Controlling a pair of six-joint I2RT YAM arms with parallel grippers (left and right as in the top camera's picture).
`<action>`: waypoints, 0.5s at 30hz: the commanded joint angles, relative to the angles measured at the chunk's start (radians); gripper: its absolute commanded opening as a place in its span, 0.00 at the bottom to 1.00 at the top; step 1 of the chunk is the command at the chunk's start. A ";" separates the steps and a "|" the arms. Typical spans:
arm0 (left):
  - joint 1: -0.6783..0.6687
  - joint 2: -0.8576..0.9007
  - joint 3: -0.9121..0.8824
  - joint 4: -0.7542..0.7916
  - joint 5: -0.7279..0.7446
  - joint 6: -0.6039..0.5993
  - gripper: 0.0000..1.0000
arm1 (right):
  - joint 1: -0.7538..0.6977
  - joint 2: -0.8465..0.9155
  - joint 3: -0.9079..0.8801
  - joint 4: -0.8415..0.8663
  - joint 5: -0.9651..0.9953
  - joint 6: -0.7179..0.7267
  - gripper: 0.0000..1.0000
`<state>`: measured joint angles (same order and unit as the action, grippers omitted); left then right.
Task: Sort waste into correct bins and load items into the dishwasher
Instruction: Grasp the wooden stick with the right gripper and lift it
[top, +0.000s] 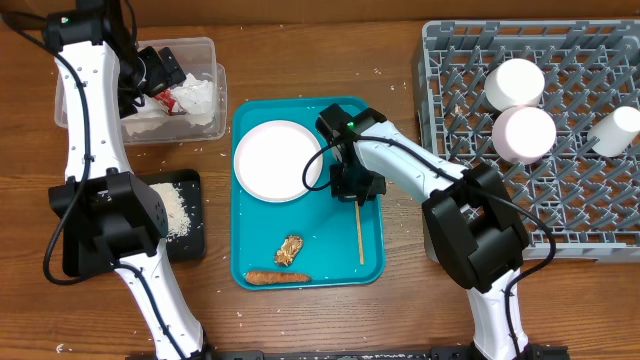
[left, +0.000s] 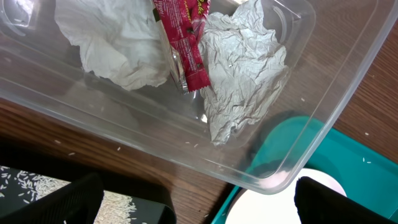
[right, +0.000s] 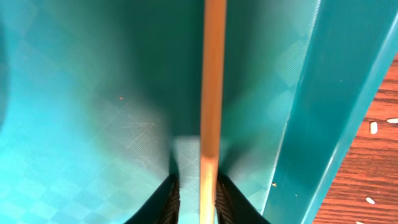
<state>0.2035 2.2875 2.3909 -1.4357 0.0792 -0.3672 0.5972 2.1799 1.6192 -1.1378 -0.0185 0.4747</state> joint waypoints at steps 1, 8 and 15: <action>-0.001 -0.011 0.019 0.004 0.008 -0.006 1.00 | 0.003 0.007 -0.016 -0.003 0.017 0.017 0.15; -0.004 -0.011 0.019 0.004 0.007 -0.006 1.00 | 0.003 0.006 0.014 -0.033 0.016 0.024 0.04; -0.003 -0.011 0.019 0.004 0.007 -0.006 1.00 | -0.038 -0.014 0.195 -0.182 0.018 0.010 0.04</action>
<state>0.2035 2.2875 2.3909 -1.4357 0.0792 -0.3672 0.5915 2.1826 1.7046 -1.2903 -0.0177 0.4927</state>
